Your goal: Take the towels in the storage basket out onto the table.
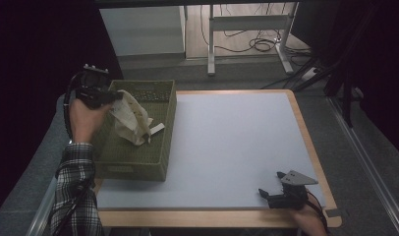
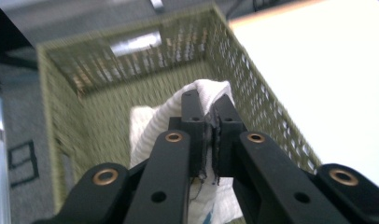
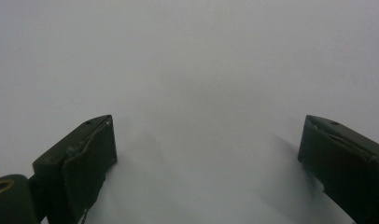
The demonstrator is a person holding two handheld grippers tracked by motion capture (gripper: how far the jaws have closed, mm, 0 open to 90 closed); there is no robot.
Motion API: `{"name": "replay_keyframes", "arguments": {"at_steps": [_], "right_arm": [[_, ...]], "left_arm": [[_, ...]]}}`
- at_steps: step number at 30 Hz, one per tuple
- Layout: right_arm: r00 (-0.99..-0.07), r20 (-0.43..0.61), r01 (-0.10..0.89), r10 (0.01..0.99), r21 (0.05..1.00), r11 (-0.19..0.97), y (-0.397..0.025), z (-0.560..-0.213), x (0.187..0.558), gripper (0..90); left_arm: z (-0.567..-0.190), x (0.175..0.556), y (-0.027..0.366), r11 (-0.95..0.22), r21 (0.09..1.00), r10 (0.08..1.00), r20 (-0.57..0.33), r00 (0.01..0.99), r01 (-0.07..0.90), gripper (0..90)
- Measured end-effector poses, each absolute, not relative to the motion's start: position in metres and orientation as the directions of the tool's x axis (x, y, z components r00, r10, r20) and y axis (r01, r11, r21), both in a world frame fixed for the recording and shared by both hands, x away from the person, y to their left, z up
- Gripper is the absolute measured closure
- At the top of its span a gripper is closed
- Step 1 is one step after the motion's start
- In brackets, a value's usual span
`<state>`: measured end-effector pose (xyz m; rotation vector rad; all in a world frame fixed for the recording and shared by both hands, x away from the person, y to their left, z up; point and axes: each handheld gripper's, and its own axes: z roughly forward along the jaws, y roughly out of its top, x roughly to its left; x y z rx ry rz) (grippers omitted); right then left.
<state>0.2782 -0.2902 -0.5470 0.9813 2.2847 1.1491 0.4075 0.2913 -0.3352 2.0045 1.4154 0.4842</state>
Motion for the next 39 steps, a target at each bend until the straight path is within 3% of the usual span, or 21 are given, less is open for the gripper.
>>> {"name": "replay_keyframes", "arguments": {"at_steps": [2,7,9,10,13,17,19,22,24,25,26,27,33,34,39], "right_arm": [[-0.674,-0.038,0.409,0.738,0.812,0.416,-0.29,-0.547,0.278,4.3],[-0.674,-0.039,0.409,0.738,0.812,0.416,-0.29,-0.547,0.278,4.3],[-0.674,-0.039,0.409,0.738,0.812,0.416,-0.29,-0.547,0.278,4.3],[-0.674,-0.039,0.409,0.738,0.812,0.416,-0.29,-0.547,0.278,4.3],[-0.674,-0.039,0.409,0.738,0.812,0.416,-0.29,-0.547,0.278,4.3],[-0.674,-0.039,0.408,0.737,0.813,0.416,-0.29,-0.547,0.278,4.3],[-0.674,-0.038,0.409,0.737,0.813,0.416,-0.29,-0.547,0.278,4.3],[-0.675,-0.038,0.409,0.737,0.812,0.416,-0.29,-0.547,0.278,4.3],[-0.675,-0.038,0.408,0.737,0.812,0.416,-0.29,-0.547,0.278,4.3],[-0.675,-0.038,0.408,0.737,0.812,0.416,-0.29,-0.547,0.278,4.3],[-0.675,-0.039,0.408,0.737,0.812,0.416,-0.29,-0.547,0.278,4.3],[-0.675,-0.039,0.408,0.737,0.812,0.416,-0.29,-0.547,0.278,4.3],[-0.675,-0.038,0.408,0.737,0.813,0.416,-0.29,-0.547,0.278,4.3],[-0.675,-0.038,0.409,0.737,0.812,0.416,-0.29,-0.547,0.278,4.3],[-0.675,-0.038,0.409,0.737,0.812,0.416,-0.29,-0.547,0.278,4.3]], "left_arm": [[-0.345,0.41,0.289,-0.248,0.646,0.931,-0.045,0.361,0.722,84.0],[-0.419,0.439,0.282,-0.311,0.477,0.928,-0.035,0.371,0.822,76.1],[-0.43,0.444,0.281,-0.314,0.451,0.928,-0.041,0.371,0.835,66.6],[-0.448,0.453,0.28,-0.321,0.403,0.935,-0.009,0.354,0.857,59.1],[-0.463,0.462,0.279,-0.303,0.37,0.944,-0.011,0.33,0.878,36.4],[-0.489,0.475,0.28,-0.256,0.275,0.96,-0.043,0.277,0.927,23.8],[-0.502,0.48,0.28,-0.235,0.189,0.965,-0.072,0.253,0.953,22.6],[-0.504,0.481,0.281,-0.22,0.149,0.962,-0.13,0.24,0.964,29.6],[-0.503,0.48,0.28,-0.232,0.145,0.961,-0.122,0.25,0.962,45.7],[-0.501,0.479,0.279,-0.237,0.148,0.956,-0.141,0.258,0.96,45.7],[-0.5,0.479,0.277,-0.252,0.148,0.946,-0.169,0.275,0.956,68.2],[-0.5,0.479,0.277,-0.252,0.148,0.946,-0.169,0.275,0.956,72.0],[-0.486,0.477,0.274,-0.264,0.204,0.948,-0.128,0.293,0.943,76.1],[-0.476,0.474,0.276,-0.251,0.262,0.948,-0.13,0.292,0.932,76.0],[-0.456,0.465,0.281,-0.249,0.344,0.942,-0.132,0.309,0.906,75.8]]}}
